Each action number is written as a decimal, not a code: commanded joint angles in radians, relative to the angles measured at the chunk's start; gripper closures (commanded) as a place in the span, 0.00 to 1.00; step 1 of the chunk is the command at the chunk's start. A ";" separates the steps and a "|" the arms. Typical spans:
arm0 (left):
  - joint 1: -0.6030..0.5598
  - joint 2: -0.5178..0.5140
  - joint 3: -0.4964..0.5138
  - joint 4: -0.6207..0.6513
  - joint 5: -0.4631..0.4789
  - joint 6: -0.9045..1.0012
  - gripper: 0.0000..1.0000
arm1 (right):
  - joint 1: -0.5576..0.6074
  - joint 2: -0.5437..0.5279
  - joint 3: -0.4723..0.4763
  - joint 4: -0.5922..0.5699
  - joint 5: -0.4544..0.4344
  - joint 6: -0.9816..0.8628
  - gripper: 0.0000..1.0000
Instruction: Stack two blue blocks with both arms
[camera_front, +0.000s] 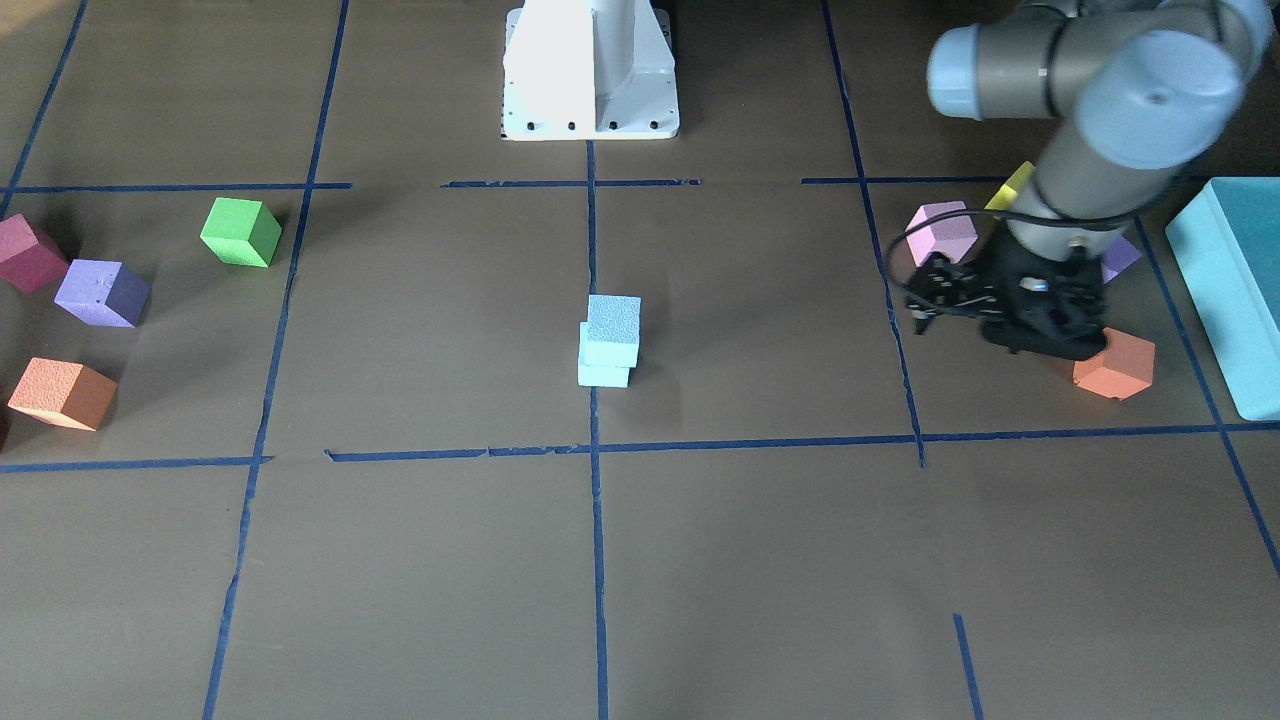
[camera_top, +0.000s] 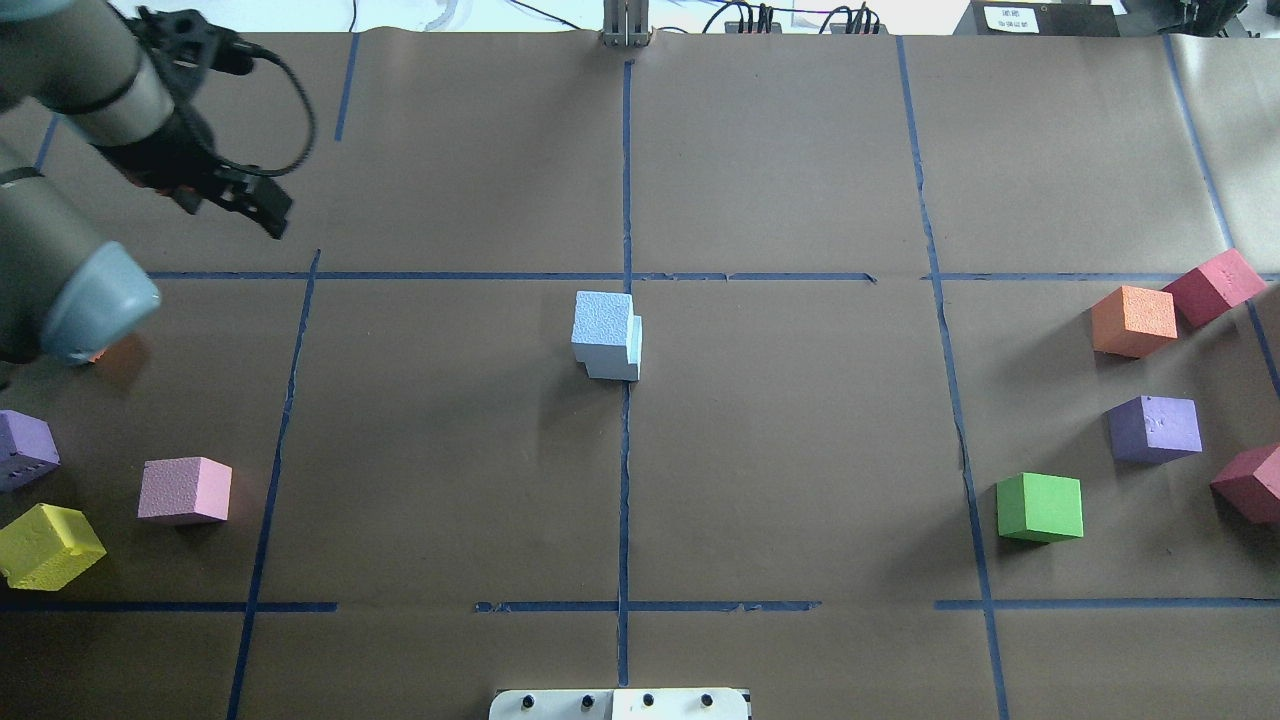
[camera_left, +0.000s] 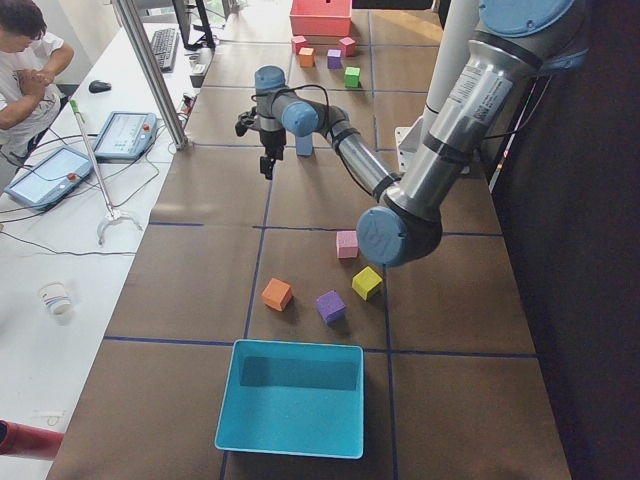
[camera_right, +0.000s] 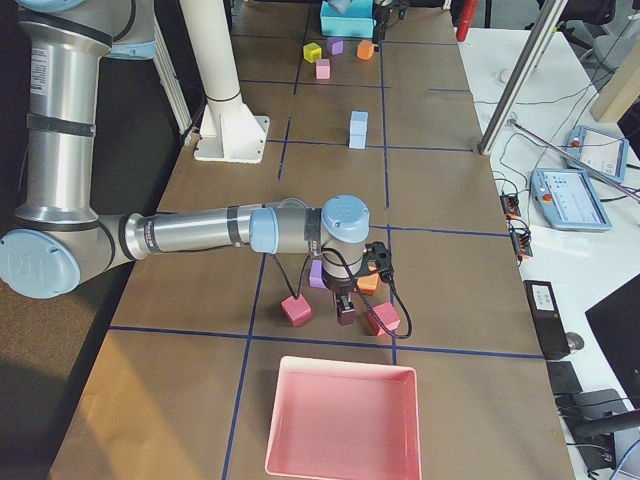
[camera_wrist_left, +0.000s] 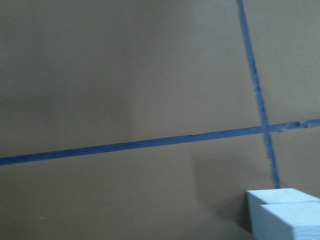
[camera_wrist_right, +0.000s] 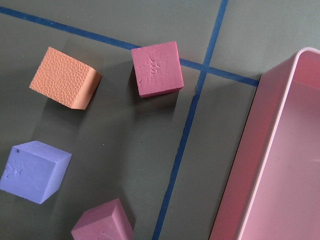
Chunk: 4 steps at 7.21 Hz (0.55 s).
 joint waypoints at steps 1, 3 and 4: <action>-0.316 0.205 0.058 0.001 -0.141 0.401 0.01 | -0.001 0.000 -0.011 0.000 0.001 0.000 0.00; -0.448 0.404 0.058 -0.068 -0.156 0.487 0.00 | -0.003 0.000 -0.028 0.000 0.001 0.000 0.00; -0.450 0.472 0.101 -0.080 -0.157 0.481 0.00 | -0.002 0.000 -0.028 0.001 0.001 0.000 0.00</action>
